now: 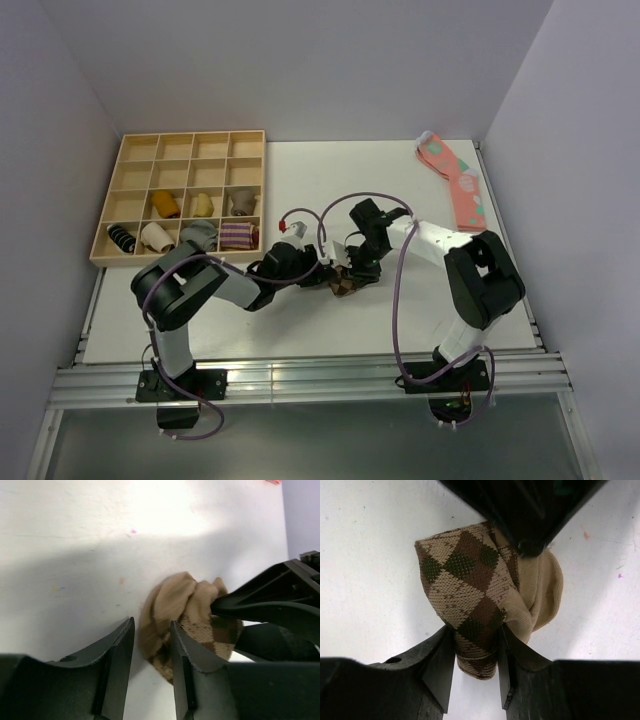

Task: Roll the socks
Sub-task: Roll the sock at the center of the board.

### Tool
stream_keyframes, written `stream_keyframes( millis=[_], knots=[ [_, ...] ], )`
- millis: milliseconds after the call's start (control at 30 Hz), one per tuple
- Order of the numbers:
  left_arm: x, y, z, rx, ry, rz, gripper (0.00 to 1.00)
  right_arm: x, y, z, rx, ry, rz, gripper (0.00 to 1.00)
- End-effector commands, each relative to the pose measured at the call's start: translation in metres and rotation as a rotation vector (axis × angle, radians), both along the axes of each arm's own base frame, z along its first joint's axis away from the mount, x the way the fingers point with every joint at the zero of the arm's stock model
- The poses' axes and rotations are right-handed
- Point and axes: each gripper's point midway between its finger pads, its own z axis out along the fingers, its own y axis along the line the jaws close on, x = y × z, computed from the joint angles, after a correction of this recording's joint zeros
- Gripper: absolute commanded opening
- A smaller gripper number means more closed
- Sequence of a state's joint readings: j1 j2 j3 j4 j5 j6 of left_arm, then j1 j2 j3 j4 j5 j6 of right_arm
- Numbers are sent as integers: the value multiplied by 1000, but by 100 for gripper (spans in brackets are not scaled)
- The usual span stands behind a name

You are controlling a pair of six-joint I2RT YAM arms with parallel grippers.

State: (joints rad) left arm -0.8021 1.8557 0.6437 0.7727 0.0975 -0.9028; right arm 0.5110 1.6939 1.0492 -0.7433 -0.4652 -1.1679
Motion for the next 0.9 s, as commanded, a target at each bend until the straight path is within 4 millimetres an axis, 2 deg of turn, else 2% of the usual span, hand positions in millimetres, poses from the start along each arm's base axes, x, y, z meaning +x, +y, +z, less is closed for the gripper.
stream_keyframes(
  millis=[0,100,267,300,333,400,500,600,767,867],
  knots=[
    [7,33,-19,151,-47,89,41,-4,-19,-17,-117,43,-29,31],
    [11,43,-9,144,-101,145,42,-6,-22,-19,-132,51,-25,31],
    [5,52,18,142,-233,199,43,-6,-24,-17,-152,67,-23,31],
    [0,56,18,168,-263,195,43,-6,-24,-17,-157,72,-23,31],
    [-4,54,29,169,-305,212,43,-7,-24,-16,-161,83,-22,31],
    [-13,55,35,183,-363,202,43,-7,-24,-15,-163,92,-22,31],
    [-29,49,56,151,-441,167,42,-9,-24,-13,-183,123,-15,31],
    [-39,42,64,161,-493,125,44,-8,-26,-14,-204,140,-13,31],
    [-51,23,67,169,-539,11,46,-15,-31,-19,-248,208,-12,31],
    [-50,14,65,167,-542,-9,48,-18,-33,-19,-270,240,-10,31]
  ],
)
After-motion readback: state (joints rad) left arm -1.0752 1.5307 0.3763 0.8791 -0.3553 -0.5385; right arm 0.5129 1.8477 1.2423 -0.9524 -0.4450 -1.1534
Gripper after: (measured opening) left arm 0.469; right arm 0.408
